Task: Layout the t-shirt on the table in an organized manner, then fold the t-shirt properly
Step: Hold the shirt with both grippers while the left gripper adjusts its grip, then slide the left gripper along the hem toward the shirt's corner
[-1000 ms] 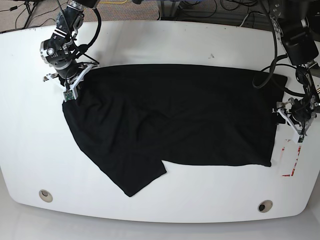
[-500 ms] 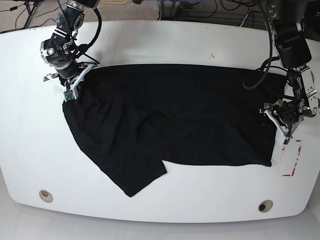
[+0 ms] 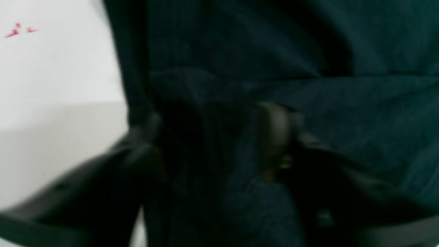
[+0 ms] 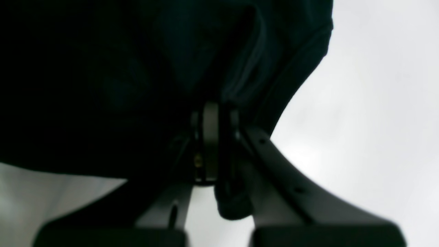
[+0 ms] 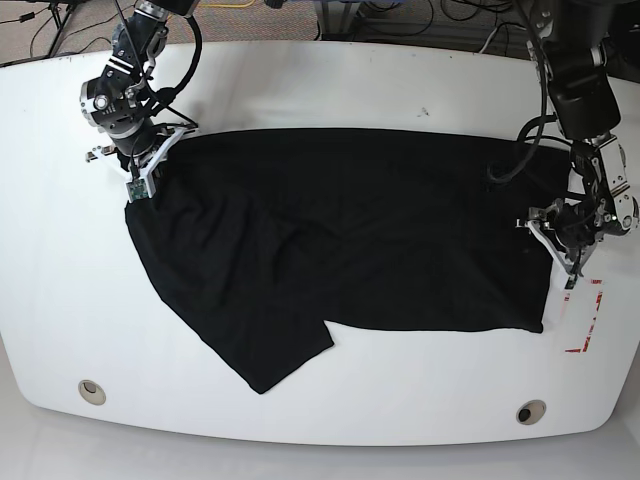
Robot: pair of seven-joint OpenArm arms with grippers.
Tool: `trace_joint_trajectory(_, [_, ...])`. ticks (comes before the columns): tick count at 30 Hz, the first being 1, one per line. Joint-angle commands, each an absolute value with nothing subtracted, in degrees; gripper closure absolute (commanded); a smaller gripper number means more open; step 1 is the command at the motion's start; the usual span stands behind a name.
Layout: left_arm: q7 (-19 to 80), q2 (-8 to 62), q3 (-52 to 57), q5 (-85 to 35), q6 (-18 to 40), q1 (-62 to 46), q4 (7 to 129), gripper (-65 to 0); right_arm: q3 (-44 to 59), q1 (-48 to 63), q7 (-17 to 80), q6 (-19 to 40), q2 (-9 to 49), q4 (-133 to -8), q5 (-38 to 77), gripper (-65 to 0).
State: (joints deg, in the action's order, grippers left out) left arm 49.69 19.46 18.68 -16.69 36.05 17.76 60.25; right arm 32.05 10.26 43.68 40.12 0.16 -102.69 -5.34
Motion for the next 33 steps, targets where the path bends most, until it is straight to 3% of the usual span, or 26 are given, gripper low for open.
trace_joint_trajectory(1, [48.7, 20.5, 18.8, -17.4, 36.2, 19.0, 61.1, -17.1, 32.2, 9.8, 42.5, 40.0, 0.7, -104.0, -4.8, 0.0])
trace_joint_trajectory(4, [48.7, 20.5, 18.8, -17.4, 36.2, 19.0, 61.2, -12.5, 32.2, 9.8, 42.5, 40.0, 0.7, -104.0, -4.8, 0.0])
trace_joint_trajectory(13, [48.9, 20.8, 18.8, -17.5, 36.3, 18.9, 61.2, -10.6, 32.2, 9.6, 42.5, 40.0, 0.7, -104.0, -4.8, 0.0])
trace_joint_trajectory(18, [49.0, 20.9, 18.9, -17.6, 37.1, 18.9, 61.4, -0.7, 32.2, 9.5, 42.5, 40.0, 0.7, -104.0, -4.8, 0.0])
trace_joint_trajectory(22, [49.0, 20.9, 19.1, -17.3, 38.6, 18.2, 62.7, -0.3, 32.2, 9.5, 42.5, 40.0, 0.7, -104.0, -4.8, 0.0])
trace_joint_trajectory(33, [49.1, 20.4, 21.9, -17.5, 35.0, 12.3, 74.4, -0.1, 32.3, 9.5, 42.5, 40.0, 0.7, -104.0, -4.8, 0.0])
